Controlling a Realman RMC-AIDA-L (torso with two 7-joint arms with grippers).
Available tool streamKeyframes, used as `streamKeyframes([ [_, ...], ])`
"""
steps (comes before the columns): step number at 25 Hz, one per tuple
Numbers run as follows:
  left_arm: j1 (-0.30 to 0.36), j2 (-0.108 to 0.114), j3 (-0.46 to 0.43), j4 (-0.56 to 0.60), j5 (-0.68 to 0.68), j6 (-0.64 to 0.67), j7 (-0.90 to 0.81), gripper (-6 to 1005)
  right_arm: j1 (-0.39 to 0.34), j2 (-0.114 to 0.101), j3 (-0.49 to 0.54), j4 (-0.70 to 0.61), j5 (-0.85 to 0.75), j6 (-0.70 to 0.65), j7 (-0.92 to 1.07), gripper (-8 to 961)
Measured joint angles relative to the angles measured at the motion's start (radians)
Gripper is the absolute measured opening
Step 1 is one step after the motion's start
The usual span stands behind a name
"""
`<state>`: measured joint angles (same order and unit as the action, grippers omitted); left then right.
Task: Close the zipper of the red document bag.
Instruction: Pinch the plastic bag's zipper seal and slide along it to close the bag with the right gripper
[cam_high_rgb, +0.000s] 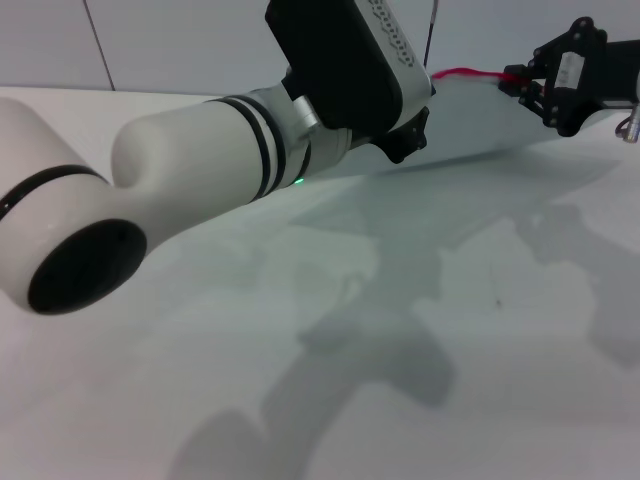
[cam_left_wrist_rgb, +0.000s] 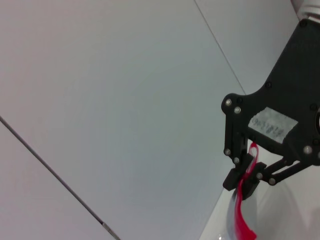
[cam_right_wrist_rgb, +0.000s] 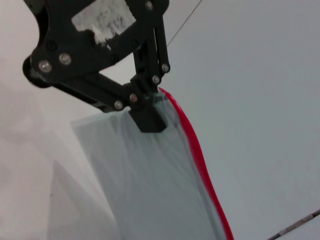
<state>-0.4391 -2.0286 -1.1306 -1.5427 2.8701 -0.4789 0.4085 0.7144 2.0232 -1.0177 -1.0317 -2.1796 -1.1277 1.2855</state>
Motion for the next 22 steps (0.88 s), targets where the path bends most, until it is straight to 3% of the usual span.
streamKeyframes([
  [11, 0.042, -0.001, -0.001, -0.054, 0.000, -0.002, 0.022, 83, -0.010, 0.000, 0.001, 0.011, -0.023, 0.057, 0.003, 77],
  [22, 0.144, 0.001, 0.001, -0.179, 0.000, -0.018, 0.069, 84, -0.012, -0.001, 0.008, 0.074, -0.038, 0.167, 0.002, 73],
])
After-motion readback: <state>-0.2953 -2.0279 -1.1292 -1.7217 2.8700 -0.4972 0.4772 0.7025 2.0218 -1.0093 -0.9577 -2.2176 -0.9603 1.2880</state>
